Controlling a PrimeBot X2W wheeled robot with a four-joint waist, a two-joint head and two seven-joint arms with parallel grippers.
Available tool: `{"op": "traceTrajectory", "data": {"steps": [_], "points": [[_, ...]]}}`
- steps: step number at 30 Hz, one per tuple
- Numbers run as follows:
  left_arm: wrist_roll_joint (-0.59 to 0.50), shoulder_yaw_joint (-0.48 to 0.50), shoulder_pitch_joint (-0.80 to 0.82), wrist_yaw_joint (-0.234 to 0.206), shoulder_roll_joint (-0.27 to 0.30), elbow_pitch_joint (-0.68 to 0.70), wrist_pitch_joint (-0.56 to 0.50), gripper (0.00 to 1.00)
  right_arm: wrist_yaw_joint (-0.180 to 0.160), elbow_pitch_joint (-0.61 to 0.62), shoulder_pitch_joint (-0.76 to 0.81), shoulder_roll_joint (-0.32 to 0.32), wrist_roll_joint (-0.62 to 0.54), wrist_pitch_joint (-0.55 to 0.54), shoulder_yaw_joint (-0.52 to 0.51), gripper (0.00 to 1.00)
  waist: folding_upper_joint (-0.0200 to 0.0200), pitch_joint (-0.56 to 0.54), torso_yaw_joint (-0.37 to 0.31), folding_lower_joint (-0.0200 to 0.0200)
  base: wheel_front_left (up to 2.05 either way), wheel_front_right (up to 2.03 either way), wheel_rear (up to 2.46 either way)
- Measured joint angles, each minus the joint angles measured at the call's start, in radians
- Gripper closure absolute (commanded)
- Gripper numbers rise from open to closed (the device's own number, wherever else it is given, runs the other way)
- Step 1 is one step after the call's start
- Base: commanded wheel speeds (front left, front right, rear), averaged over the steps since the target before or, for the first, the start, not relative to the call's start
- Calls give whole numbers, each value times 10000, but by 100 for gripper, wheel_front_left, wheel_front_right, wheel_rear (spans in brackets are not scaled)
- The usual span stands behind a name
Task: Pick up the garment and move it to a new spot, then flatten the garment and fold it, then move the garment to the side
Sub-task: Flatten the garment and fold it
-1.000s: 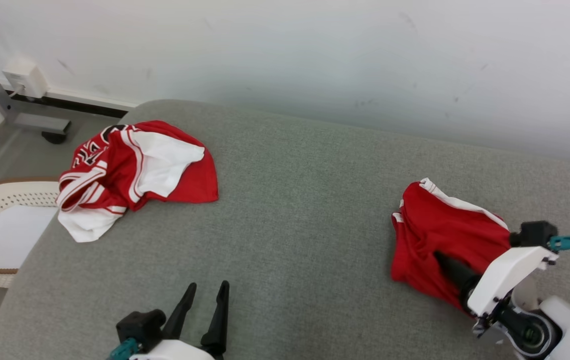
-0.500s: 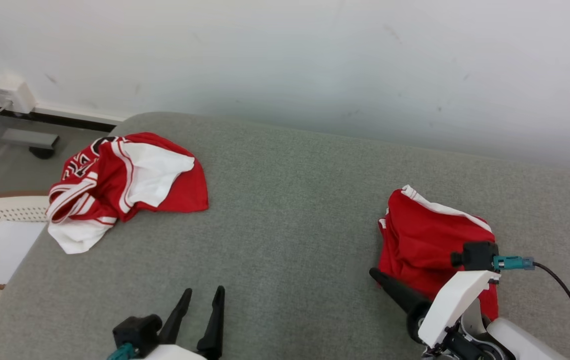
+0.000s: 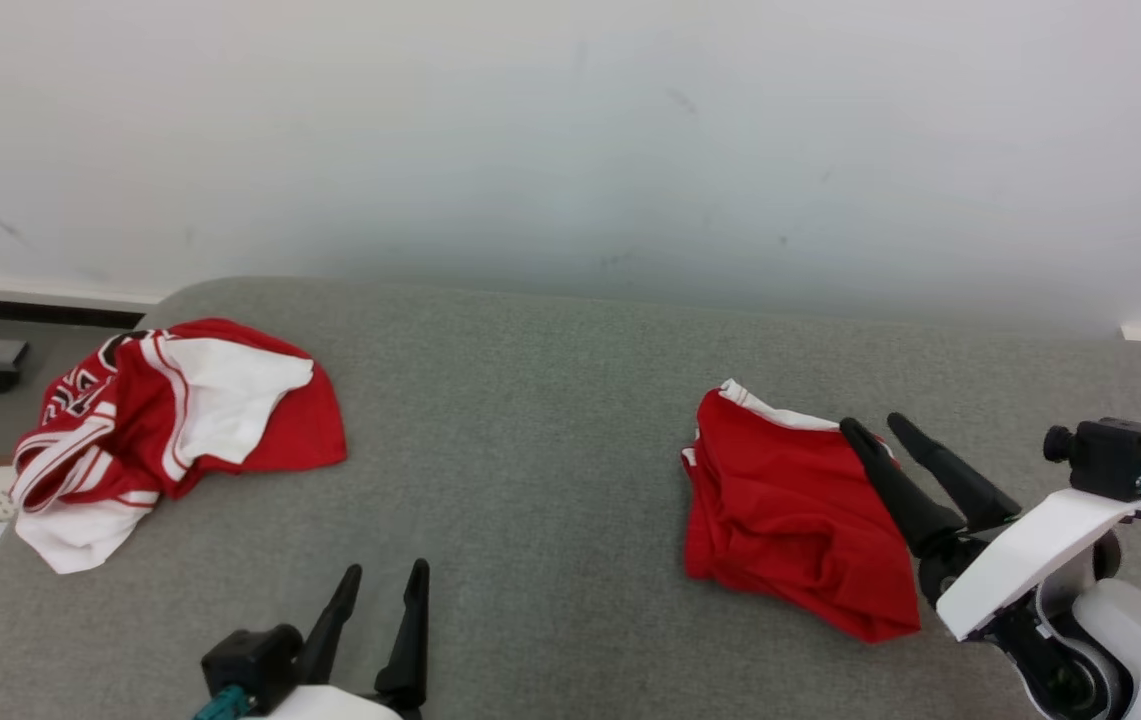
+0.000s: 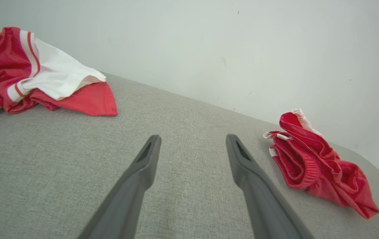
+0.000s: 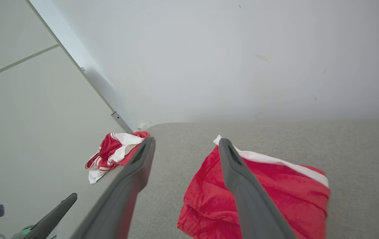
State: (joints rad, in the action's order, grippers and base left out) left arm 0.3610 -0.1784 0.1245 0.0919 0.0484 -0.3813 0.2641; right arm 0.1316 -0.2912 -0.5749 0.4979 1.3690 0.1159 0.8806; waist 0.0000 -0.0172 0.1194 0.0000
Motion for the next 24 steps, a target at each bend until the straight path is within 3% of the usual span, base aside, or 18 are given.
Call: {"op": "traceTrajectory", "data": {"steps": [7, 11, 18, 24], "points": [[-249, 307, -27, 12, 0, 151, 0, 0, 0, -777, -137, 228, -1457, 1323, -500, 0, 0, -144, -635, 0, 0, 0, 0], [-307, 518, -27, 44, -2, 261, 0, 0, 0, -1160, 164, 73, -2713, 1446, -1672, 0, 0, -151, -958, 0, 0, 0, 0], [-665, 1047, -36, 61, 6, 523, 0, 0, 0, -598, 2162, -1093, -5561, 1467, -4876, 0, 0, -84, -1436, 0, 0, 0, 0], [-1150, 1465, -151, 121, 8, 890, 0, 0, 0, -215, 3847, -2219, -7173, 1467, -6454, 0, 0, -15, -1582, 0, 0, 0, 0]]}}
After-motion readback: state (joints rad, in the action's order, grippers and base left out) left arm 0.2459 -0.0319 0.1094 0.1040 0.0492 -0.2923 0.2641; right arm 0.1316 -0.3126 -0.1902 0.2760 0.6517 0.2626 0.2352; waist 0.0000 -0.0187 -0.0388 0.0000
